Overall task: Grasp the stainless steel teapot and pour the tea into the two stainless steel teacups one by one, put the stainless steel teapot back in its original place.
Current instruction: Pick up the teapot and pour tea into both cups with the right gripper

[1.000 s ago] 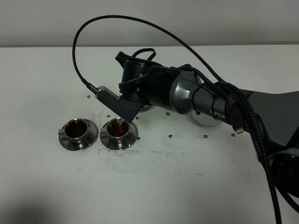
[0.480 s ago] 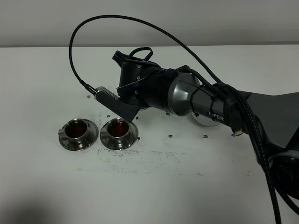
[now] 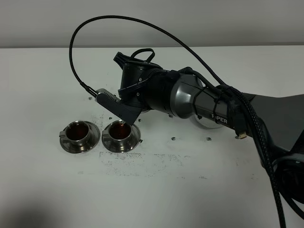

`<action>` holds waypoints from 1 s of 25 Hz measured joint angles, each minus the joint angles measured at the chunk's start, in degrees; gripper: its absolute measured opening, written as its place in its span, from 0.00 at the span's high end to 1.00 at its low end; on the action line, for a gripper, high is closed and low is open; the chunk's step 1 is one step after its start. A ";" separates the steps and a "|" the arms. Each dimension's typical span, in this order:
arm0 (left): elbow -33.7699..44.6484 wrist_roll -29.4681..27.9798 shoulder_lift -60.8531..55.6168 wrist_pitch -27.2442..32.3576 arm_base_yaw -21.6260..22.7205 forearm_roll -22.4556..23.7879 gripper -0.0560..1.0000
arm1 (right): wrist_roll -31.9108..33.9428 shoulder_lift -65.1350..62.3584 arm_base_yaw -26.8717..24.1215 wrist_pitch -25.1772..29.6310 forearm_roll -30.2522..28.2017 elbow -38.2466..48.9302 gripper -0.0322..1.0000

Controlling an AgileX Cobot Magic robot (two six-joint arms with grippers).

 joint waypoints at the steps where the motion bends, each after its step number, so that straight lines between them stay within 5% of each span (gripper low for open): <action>1: 0.00 0.00 0.00 0.00 0.00 0.00 0.50 | 0.19 -0.05 0.00 0.00 0.16 0.00 0.80; 16: 0.00 0.05 0.00 0.00 0.00 0.00 0.50 | 1.28 -1.94 -2.04 -1.13 8.26 0.00 0.80; 25: 0.00 0.05 0.00 0.00 0.00 0.00 0.50 | 0.83 -3.39 -5.38 -1.49 19.72 0.00 0.80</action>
